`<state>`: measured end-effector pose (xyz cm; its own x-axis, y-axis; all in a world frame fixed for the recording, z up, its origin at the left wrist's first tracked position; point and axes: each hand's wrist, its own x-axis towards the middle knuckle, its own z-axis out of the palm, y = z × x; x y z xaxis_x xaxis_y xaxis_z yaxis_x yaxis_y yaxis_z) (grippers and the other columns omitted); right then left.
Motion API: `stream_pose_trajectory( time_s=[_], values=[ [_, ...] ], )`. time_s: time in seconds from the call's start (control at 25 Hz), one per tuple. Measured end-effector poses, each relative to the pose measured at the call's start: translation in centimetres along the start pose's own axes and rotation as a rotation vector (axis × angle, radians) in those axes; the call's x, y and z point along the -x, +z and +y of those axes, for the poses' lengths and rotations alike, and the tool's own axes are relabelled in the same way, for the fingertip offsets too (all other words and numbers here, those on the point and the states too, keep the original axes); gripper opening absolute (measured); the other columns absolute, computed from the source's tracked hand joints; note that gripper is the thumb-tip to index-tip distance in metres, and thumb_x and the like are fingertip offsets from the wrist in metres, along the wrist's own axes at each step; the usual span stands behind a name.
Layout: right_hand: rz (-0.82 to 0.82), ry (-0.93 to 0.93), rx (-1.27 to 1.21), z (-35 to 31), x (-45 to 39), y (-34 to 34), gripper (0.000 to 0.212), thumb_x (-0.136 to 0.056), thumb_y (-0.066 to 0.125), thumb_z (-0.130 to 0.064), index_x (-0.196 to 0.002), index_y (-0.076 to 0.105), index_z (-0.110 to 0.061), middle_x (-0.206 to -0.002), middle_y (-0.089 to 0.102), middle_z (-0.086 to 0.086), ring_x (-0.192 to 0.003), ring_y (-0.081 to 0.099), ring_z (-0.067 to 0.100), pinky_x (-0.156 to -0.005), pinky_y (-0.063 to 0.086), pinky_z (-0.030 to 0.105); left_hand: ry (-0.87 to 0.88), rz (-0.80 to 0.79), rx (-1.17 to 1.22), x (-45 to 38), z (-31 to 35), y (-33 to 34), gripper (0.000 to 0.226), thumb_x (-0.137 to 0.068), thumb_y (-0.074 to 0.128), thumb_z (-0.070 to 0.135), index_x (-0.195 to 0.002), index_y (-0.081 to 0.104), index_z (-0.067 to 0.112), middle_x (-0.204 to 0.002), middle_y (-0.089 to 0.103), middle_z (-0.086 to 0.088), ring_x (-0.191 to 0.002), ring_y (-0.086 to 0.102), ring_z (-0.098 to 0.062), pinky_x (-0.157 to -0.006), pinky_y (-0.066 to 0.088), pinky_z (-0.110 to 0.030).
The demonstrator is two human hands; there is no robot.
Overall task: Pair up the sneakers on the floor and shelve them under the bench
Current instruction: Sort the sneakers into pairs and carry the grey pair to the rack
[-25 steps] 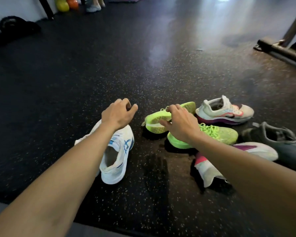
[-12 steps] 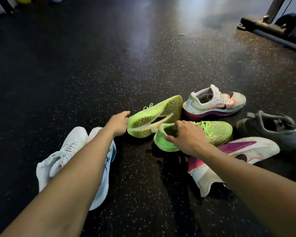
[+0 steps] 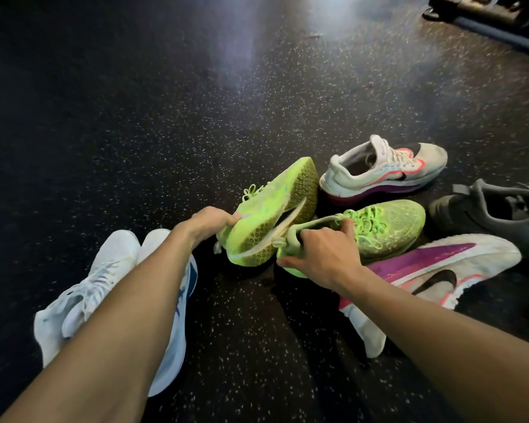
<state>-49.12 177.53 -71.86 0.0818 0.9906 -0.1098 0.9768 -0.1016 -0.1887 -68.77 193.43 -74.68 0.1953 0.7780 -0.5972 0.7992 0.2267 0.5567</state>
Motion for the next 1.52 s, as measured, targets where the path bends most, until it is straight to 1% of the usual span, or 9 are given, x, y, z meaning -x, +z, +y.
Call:
stream_pose_trajectory(
  time_s=[0.12, 0.32, 0.44, 0.56, 0.68, 0.88, 1.12, 1.32, 1.52],
  values=[
    [0.025, -0.040, 0.085, -0.1, 1.4, 0.3, 0.049, -0.081, 0.048, -0.068, -0.067, 0.048, -0.021, -0.063, 0.051, -0.005, -0.073, 0.062, 0.024, -0.088, 0.014, 0.041, 0.121, -0.116, 0.092, 2.0, -0.4, 0.8, 0.020, -0.086, 0.072, 0.032, -0.078, 0.062, 0.016, -0.086, 0.064, -0.001, -0.087, 0.054, -0.017, -0.079, 0.041, -0.033],
    [0.043, -0.035, -0.005, -0.5, 4.1, 0.3, 0.031, -0.085, 0.051, -0.051, -0.077, 0.046, -0.021, -0.084, 0.064, -0.002, -0.090, 0.063, 0.025, -0.087, 0.019, 0.041, 0.259, -0.263, 0.016, 6.1, -0.5, 1.4, 0.051, -0.064, 0.086, 0.015, -0.108, 0.062, 0.008, -0.114, 0.066, -0.017, -0.097, 0.061, -0.024, -0.092, 0.049, -0.046],
    [0.015, -0.060, -0.015, -0.6, 6.1, 0.0, 0.029, -0.085, 0.054, -0.050, -0.085, 0.054, -0.021, -0.094, 0.067, -0.001, -0.096, 0.063, 0.025, -0.090, 0.028, 0.042, 0.330, -0.212, -0.108, 9.3, -0.4, 1.7, 0.058, -0.056, 0.092, 0.029, -0.102, 0.063, 0.009, -0.104, 0.068, -0.015, -0.088, 0.061, -0.023, -0.084, 0.052, -0.049],
    [-0.029, -0.093, -0.032, -0.9, 8.3, -0.5, 0.029, -0.087, 0.056, -0.046, -0.090, 0.057, -0.017, -0.098, 0.067, 0.001, -0.098, 0.063, 0.027, -0.090, 0.036, 0.039, 0.414, -0.153, -0.231, 12.6, -0.5, 2.4, 0.060, -0.051, 0.091, 0.041, -0.092, 0.061, 0.010, -0.084, 0.060, 0.002, -0.076, 0.052, -0.016, -0.069, 0.045, -0.034],
    [-0.069, -0.136, -0.030, -1.8, 10.1, -1.0, 0.029, -0.088, 0.056, -0.044, -0.092, 0.057, -0.015, -0.102, 0.067, 0.004, -0.100, 0.062, 0.030, -0.089, 0.040, 0.037, 0.379, -0.036, -0.377, 16.2, -0.3, 3.3, 0.052, -0.057, 0.090, 0.040, -0.089, 0.056, 0.018, -0.086, 0.059, 0.006, -0.075, 0.052, -0.014, -0.067, 0.044, -0.033],
    [-0.109, -0.216, -0.050, -4.5, 12.1, -1.1, 0.025, -0.086, 0.058, -0.040, -0.094, 0.060, -0.017, -0.105, 0.067, 0.007, -0.101, 0.062, 0.034, -0.079, 0.046, 0.036, 0.256, 0.151, -0.691, 20.8, -1.4, 5.2, 0.052, -0.060, 0.081, 0.052, -0.089, 0.046, 0.026, -0.099, 0.063, 0.003, -0.096, 0.060, -0.026, -0.072, 0.041, -0.033],
    [-0.142, -0.310, -0.007, -8.0, 12.8, -0.1, 0.021, -0.088, 0.055, -0.034, -0.099, 0.060, -0.016, -0.105, 0.067, 0.006, -0.097, 0.064, 0.034, -0.077, 0.048, 0.036, 0.118, 0.291, -0.910, 22.0, -4.2, 7.4, 0.040, -0.078, 0.072, 0.028, -0.112, 0.052, 0.018, -0.116, 0.063, -0.008, -0.109, 0.060, -0.030, -0.082, 0.045, -0.034],
    [-0.208, -0.336, 0.102, -8.2, 12.4, 1.0, 0.021, -0.089, 0.056, -0.028, -0.104, 0.060, -0.014, -0.110, 0.065, 0.006, -0.102, 0.063, 0.030, -0.083, 0.048, 0.037, 0.063, 0.307, -0.772, 21.7, -5.6, 8.4, 0.033, -0.082, 0.067, 0.023, -0.109, 0.049, 0.017, -0.113, 0.063, -0.007, -0.105, 0.062, -0.030, -0.076, 0.044, -0.033],
    [-0.257, -0.382, 0.084, -7.5, 11.7, 0.0, 0.044, -0.080, 0.068, -0.044, -0.110, 0.055, -0.015, -0.110, 0.059, 0.005, -0.102, 0.061, 0.029, -0.079, 0.048, 0.038, 0.119, 0.309, -0.719, 21.4, -4.6, 7.3, 0.045, -0.076, 0.069, 0.046, -0.107, 0.053, 0.017, -0.108, 0.063, -0.005, -0.100, 0.062, -0.027, -0.078, 0.045, -0.033]
  ],
)
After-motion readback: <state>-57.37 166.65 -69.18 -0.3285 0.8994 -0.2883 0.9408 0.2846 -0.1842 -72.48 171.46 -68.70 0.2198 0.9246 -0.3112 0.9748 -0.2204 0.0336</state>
